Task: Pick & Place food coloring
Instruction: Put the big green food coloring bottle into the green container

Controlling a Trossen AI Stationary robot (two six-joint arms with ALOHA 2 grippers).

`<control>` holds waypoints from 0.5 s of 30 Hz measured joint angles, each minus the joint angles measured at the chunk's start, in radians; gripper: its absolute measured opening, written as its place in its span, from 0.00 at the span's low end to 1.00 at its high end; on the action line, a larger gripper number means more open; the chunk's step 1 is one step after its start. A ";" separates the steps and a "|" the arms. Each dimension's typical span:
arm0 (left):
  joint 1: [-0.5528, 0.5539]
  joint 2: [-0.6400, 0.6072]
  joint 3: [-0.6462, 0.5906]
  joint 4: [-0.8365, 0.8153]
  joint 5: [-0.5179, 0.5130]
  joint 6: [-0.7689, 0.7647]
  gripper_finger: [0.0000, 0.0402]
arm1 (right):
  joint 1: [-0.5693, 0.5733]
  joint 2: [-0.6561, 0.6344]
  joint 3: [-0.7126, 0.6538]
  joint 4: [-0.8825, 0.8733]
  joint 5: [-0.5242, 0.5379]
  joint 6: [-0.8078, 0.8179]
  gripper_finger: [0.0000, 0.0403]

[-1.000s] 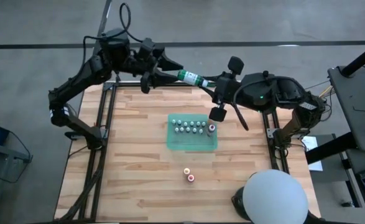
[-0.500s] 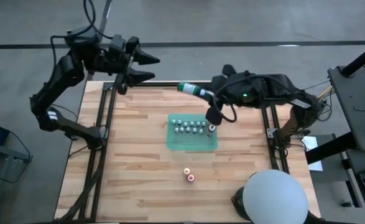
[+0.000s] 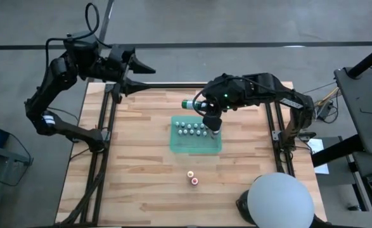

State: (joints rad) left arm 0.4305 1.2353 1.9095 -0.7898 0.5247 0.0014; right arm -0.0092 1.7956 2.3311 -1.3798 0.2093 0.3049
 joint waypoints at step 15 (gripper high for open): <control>0.000 -0.008 0.000 -0.023 -0.003 0.066 0.61 | -0.016 0.063 -0.002 -0.193 -0.306 0.054 0.26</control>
State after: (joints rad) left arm 0.4305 1.2270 1.9091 -0.8124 0.5220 0.0679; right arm -0.0253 1.8590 2.3287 -1.5730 -0.0962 0.3588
